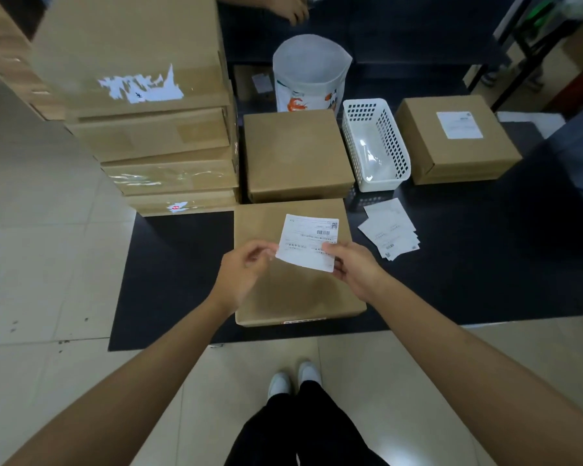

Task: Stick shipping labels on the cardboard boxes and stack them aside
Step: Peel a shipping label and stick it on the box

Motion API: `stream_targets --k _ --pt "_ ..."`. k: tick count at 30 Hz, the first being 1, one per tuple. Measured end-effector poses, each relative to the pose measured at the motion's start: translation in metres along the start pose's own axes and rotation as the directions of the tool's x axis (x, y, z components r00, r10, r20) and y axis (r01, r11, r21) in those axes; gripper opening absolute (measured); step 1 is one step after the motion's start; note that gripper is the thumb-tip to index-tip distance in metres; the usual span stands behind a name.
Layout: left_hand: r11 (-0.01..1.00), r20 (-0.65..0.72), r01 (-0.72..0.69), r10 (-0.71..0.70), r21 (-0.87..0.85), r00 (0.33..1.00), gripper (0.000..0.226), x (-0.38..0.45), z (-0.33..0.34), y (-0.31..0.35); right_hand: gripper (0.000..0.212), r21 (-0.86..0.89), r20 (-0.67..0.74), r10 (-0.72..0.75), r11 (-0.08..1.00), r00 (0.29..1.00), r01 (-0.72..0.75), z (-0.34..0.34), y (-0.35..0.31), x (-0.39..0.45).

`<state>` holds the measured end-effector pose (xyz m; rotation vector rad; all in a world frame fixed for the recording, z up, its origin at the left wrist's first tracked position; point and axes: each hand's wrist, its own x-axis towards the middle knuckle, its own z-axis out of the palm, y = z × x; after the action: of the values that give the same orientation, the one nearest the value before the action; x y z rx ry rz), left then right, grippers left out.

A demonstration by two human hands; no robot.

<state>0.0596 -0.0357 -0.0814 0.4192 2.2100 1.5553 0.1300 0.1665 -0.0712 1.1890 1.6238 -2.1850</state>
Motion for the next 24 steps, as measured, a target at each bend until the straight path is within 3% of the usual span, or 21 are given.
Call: stream_targets --k 2,6,10,16,20,24 --pt "0.993 -0.069 0.062 -0.069 -0.099 0.995 0.013 0.004 0.005 0.003 0.026 -0.079 0.013 -0.035 0.996 0.999 0.036 -0.001 -0.001 0.005" --pt "0.955 -0.072 0.241 -0.256 -0.174 0.964 0.033 0.02 0.014 0.007 0.029 -0.178 0.039 -0.096 0.979 0.995 0.102 0.001 -0.008 0.013" --pt "0.94 -0.113 0.278 -0.304 -0.197 0.946 0.047 0.029 0.021 0.008 0.026 -0.268 0.013 -0.146 0.952 0.989 0.144 0.004 -0.011 0.023" --pt "0.948 -0.129 0.302 -0.314 -0.105 0.941 0.045 0.035 0.022 0.005 0.008 -0.348 0.017 -0.176 0.922 0.984 0.171 0.006 -0.009 0.033" --pt "0.949 -0.208 0.316 -0.307 0.009 0.929 0.022 0.038 0.022 -0.001 0.009 -0.406 -0.013 -0.201 0.896 0.98 0.178 0.012 -0.008 0.034" --pt "0.929 -0.235 0.344 -0.307 0.136 0.922 0.018 0.042 0.022 -0.007 0.017 -0.584 -0.092 -0.287 0.791 0.954 0.182 0.019 -0.007 0.035"
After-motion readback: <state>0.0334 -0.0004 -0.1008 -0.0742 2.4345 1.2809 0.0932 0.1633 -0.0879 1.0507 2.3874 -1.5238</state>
